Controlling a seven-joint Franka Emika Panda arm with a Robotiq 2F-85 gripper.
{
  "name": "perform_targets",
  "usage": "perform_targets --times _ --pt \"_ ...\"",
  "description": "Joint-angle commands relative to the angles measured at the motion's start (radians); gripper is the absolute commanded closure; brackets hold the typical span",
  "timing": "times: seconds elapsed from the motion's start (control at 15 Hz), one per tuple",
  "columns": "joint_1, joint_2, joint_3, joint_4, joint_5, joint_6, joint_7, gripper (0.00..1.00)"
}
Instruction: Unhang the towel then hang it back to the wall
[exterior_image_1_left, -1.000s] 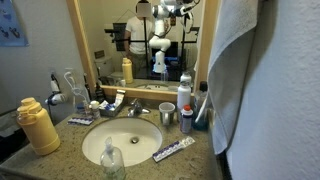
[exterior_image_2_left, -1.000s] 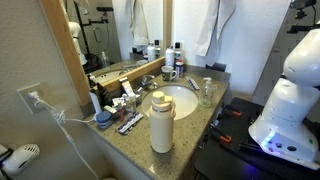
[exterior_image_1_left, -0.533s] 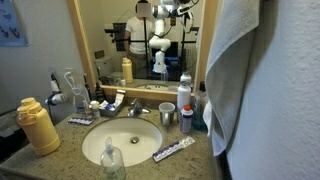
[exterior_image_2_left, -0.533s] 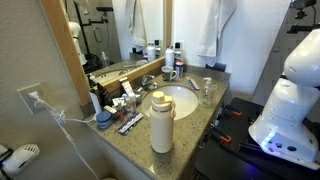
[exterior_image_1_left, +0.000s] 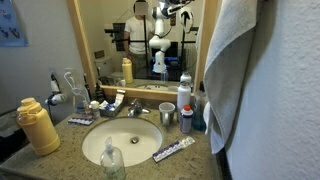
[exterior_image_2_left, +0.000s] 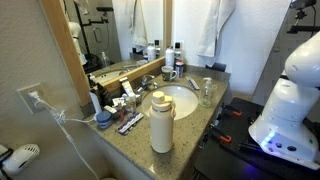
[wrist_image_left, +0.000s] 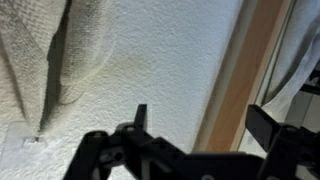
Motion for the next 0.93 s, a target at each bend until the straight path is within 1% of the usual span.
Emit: perform_targets --times 0.0,0.07,0.13,0.2,0.27,0.33,0.4,0.6,0.73,0.87 --pt "0.055 -0.112 0.034 -0.105 0.213 -0.047 -0.232 0.00" --pt "0.116 -0.137 0.014 -0.127 0.289 -0.063 -0.315 0.00" --pt "0.113 -0.152 0.039 -0.142 0.381 -0.068 -0.402 0.00" --pt "0.186 -0.177 0.021 -0.157 0.433 -0.114 -0.464 0.00" --pt "0.219 -0.193 0.026 -0.164 0.492 -0.149 -0.531 0.00" --pt "0.181 -0.201 0.081 -0.174 0.604 -0.159 -0.626 0.00" --pt "0.205 -0.210 0.097 -0.178 0.677 -0.193 -0.685 0.00" --pt "0.237 -0.219 0.151 -0.166 0.910 -0.292 -0.872 0.00" --pt "0.261 -0.216 0.174 -0.148 1.039 -0.372 -0.976 0.00" --pt "0.263 -0.212 0.193 -0.138 1.108 -0.432 -1.028 0.00"
